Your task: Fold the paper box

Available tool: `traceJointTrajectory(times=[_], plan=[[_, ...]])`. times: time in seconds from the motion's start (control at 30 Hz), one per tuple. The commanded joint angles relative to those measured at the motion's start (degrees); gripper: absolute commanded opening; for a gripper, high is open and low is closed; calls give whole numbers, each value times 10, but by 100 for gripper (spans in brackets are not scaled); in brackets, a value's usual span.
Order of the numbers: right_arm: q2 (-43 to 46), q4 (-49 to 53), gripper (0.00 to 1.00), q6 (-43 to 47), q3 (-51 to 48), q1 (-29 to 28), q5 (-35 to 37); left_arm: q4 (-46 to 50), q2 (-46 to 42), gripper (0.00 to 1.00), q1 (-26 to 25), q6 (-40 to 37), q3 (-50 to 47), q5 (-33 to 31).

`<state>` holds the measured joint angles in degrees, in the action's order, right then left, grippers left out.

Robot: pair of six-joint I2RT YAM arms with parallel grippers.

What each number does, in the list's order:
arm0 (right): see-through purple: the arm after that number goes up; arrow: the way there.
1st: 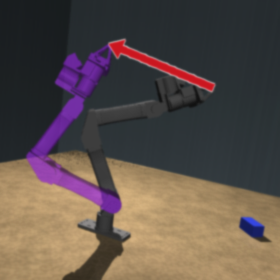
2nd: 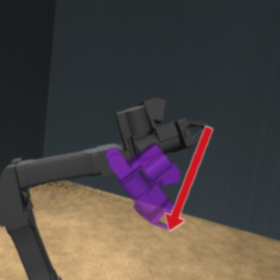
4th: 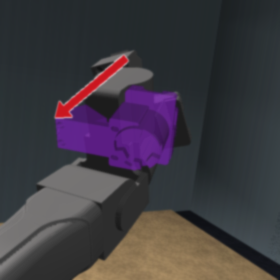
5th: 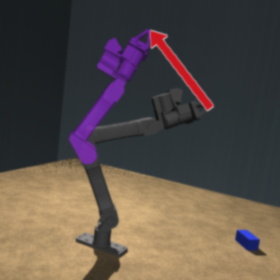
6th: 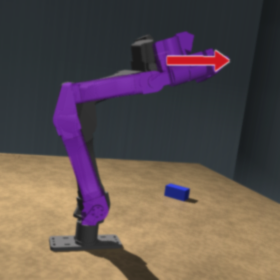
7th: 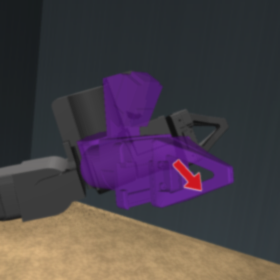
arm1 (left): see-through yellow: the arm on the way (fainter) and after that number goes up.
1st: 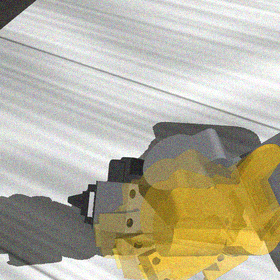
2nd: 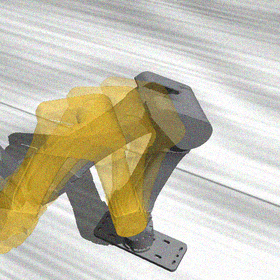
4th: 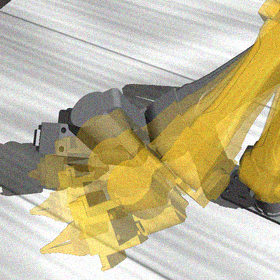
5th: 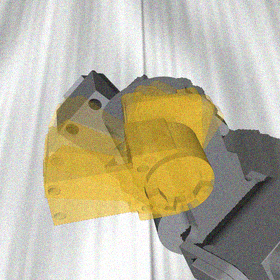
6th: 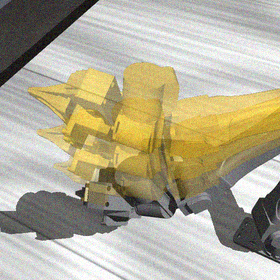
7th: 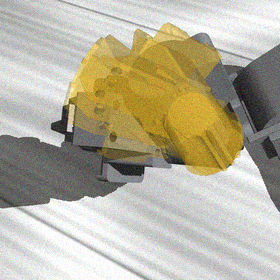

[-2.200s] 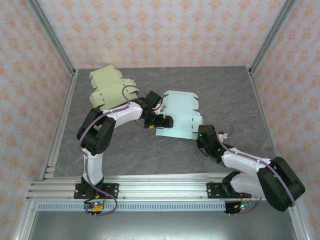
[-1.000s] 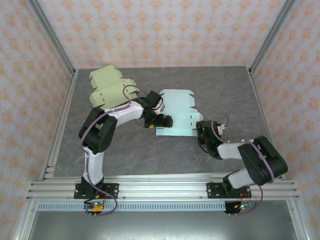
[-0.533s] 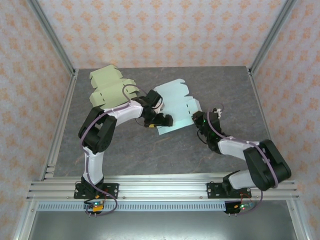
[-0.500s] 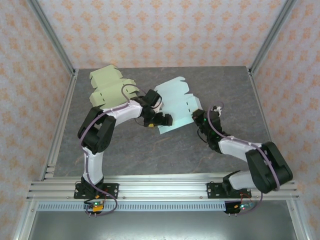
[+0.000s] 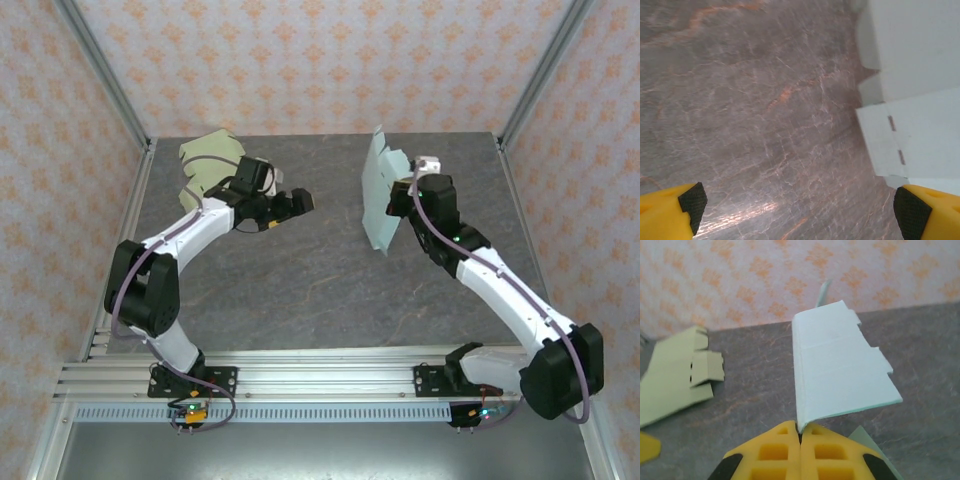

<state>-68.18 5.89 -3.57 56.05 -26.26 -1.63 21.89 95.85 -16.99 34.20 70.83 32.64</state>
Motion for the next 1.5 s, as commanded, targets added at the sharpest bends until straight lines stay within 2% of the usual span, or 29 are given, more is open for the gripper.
traceJointTrajectory(times=[0.0,0.07,0.13,0.2,0.3,0.43,0.5,0.57,0.7,0.8,0.87,1.03,1.17,1.3,1.37,1.47], plan=[[-45,120,7,141,32,-69,34,-22,-14,100,25,28,-14,-2],[-68,120,15,144,35,-129,30,-28,-21,100,35,37,-27,-5],[-92,113,28,137,38,-188,26,-59,-29,100,54,75,-52,18],[-115,109,41,112,46,-221,-8,-103,-33,100,72,116,-88,45],[-118,87,53,62,49,-229,-86,-85,-41,100,81,99,-102,36],[-72,67,60,0,52,-218,-74,-37,-42,100,82,53,-98,42],[-59,74,60,-43,60,-177,-86,-33,-38,100,80,47,-106,55],[-62,88,60,-84,64,-106,-133,-33,-32,100,67,34,-115,57],[-106,156,61,-75,82,11,-167,-15,-12,98,12,4,-97,50],[-157,223,62,-37,104,71,-145,-4,8,98,-42,-8,-70,25],[-188,255,65,-27,109,97,-103,5,30,97,-66,-13,-53,16],[-244,282,66,-1,113,122,-99,29,67,97,-81,-26,-20,23],[-297,288,66,24,129,133,-128,39,96,96,-81,-33,-1,42],[-325,275,64,35,136,134,-98,49,117,95,-84,-33,17,46],[-331,264,59,39,137,134,-82,57,124,95,-87,-51,23,33],[-337,260,41,35,143,134,-66,70,132,94,-89,-52,36,14]])
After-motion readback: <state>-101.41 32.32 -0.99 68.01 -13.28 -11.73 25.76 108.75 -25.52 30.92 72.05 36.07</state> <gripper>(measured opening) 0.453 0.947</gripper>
